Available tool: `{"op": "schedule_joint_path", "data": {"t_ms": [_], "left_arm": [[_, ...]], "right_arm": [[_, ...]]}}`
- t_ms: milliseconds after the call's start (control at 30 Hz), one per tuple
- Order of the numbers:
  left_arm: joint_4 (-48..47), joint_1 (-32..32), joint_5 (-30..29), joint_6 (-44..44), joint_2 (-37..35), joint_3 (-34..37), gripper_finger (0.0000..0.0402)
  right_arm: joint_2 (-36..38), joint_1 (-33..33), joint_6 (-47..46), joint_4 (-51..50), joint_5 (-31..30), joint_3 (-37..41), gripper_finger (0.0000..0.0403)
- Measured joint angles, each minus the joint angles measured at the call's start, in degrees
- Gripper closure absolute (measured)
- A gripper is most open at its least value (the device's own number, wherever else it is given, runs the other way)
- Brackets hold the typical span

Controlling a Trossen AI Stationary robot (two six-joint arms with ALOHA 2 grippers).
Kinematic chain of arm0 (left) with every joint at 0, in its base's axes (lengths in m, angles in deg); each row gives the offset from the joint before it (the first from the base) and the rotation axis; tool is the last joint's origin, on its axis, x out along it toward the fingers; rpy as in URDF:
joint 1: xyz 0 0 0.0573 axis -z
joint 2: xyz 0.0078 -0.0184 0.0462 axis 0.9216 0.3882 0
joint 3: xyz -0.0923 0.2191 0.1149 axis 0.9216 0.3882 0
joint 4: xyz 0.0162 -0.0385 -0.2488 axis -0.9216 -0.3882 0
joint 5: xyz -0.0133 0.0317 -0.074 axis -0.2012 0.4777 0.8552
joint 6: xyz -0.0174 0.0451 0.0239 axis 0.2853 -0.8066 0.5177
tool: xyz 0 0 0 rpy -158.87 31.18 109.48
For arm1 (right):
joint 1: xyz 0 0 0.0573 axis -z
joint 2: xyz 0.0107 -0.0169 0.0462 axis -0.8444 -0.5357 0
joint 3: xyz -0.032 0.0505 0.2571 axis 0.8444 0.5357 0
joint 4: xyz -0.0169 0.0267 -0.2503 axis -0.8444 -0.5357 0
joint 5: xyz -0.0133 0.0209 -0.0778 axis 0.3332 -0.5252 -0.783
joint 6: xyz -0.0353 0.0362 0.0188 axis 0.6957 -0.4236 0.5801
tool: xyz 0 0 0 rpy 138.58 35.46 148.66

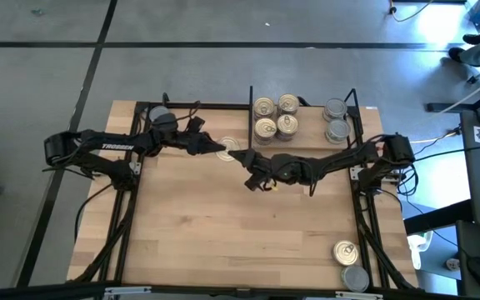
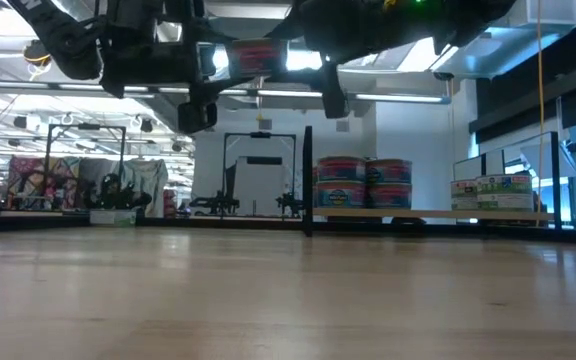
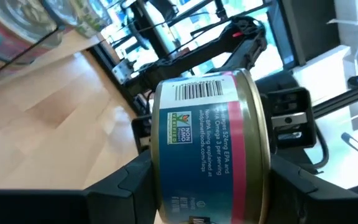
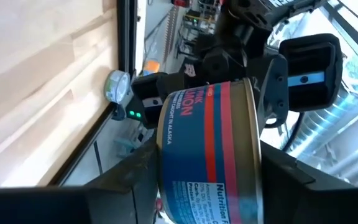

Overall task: Stack canned seafood by type on shelf
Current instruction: Put the blue tuna can on the shelf

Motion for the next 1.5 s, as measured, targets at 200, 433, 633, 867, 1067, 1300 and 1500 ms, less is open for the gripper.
{"op": "schedule_joint_path", "data": {"t_ms": [200,433,633,867,1067,1300,1500], "left_arm": [[3.02,-0.04,-2.26,0.02,0.12,-0.05,0.0197],[4.09,-0.1,2.06,0.2,0.1,0.1,0.0171],[3.95,-0.24,5.46,-0.8,-0.85,0.15,0.0165],[3.6,-2.85,4.92,-4.85,-3.04,0.15,0.0164],[4.09,-4.94,7.42,-5.13,-5.94,0.16,0.0165],[-0.31,-5.97,7.66,-11.28,-10.64,0.21,0.0165],[-12.91,-6.04,6.13,-21.38,-12.9,0.21,0.0165]], "right_arm": [[0.24,-0.59,-0.44,0.49,-4.5,-0.18,0.0206],[0.66,-0.67,-1.36,0.51,-6.79,-0.09,0.0206],[0.76,-0.72,-0.75,1.25,-7.9,-0.04,0.0207],[1.84,-0.65,-0.8,2.22,-11.34,-0.05,0.0208],[5.17,-0.35,-3.44,1.1,-18.86,0.13,0.0208],[9.03,-0.53,-12.33,-3.69,-25.2,0.11,0.0208],[14.23,-0.48,-31.94,-20.22,-33.14,0.04,0.0208]]}}
